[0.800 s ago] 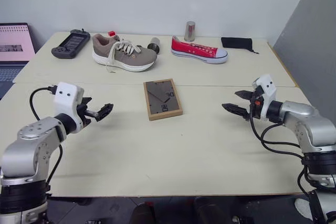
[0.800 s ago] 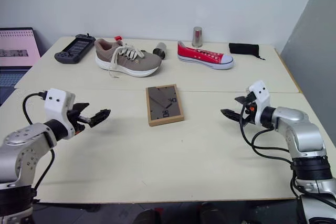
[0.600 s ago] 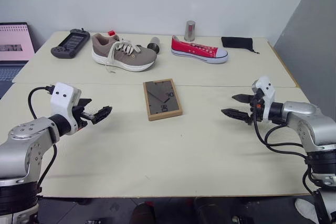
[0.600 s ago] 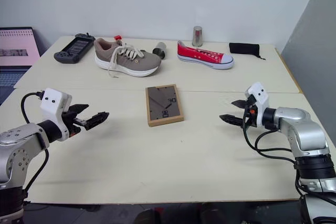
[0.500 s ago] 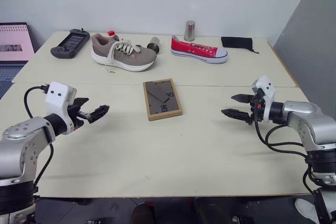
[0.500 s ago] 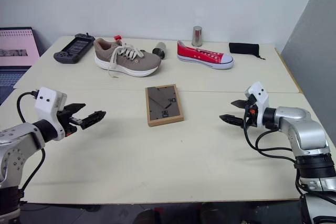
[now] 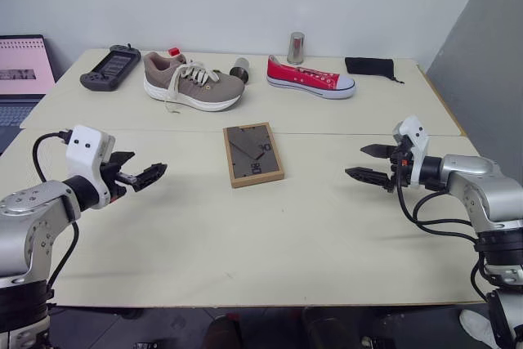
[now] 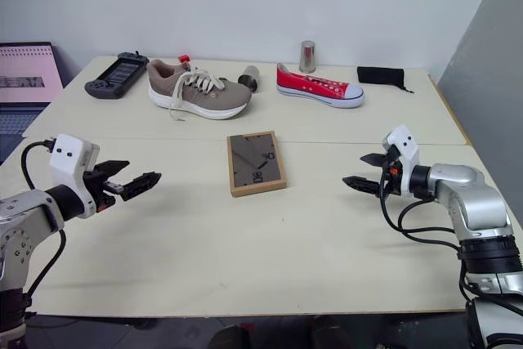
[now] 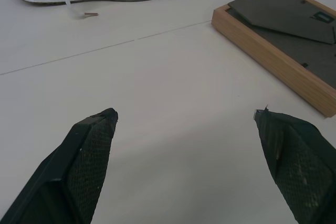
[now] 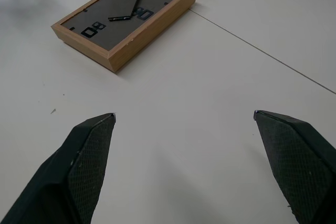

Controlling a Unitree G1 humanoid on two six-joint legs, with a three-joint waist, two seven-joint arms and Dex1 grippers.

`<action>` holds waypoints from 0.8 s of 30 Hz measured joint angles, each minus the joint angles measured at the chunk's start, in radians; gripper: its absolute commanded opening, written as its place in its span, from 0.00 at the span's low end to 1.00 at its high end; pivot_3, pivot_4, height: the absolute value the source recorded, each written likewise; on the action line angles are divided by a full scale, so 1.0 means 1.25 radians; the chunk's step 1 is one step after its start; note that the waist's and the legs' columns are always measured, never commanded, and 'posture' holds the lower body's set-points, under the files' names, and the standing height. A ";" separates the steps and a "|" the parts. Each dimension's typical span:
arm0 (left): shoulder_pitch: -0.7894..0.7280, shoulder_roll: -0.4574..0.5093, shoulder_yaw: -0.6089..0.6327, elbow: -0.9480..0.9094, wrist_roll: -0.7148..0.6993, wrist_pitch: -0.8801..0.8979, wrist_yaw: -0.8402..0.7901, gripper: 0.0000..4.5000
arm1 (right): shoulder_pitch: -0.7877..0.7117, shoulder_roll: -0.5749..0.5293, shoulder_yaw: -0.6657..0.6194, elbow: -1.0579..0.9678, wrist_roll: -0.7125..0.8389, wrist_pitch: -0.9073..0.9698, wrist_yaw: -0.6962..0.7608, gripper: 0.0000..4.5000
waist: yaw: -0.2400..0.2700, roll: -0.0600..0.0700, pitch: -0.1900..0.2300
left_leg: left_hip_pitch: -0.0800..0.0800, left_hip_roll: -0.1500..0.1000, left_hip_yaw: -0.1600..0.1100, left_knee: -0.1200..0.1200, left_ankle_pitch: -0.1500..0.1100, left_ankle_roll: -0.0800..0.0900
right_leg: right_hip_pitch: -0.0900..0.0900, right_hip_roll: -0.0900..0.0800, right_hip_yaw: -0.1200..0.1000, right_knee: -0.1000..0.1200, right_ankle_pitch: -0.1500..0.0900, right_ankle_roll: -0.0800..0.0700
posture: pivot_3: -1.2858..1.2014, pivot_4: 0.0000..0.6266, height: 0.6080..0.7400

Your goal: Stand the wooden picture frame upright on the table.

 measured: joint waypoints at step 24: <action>-0.148 -0.138 -0.185 0.207 0.109 -0.162 0.023 0.10 | -0.174 0.169 0.099 0.306 -0.134 -0.197 -0.030 0.03 | 0.000 0.001 0.000 | 0.000 0.000 0.000 0.001 0.002 -0.004 | -0.001 0.000 -0.001 0.004 0.000 0.000 | 0.52 0.24 1.00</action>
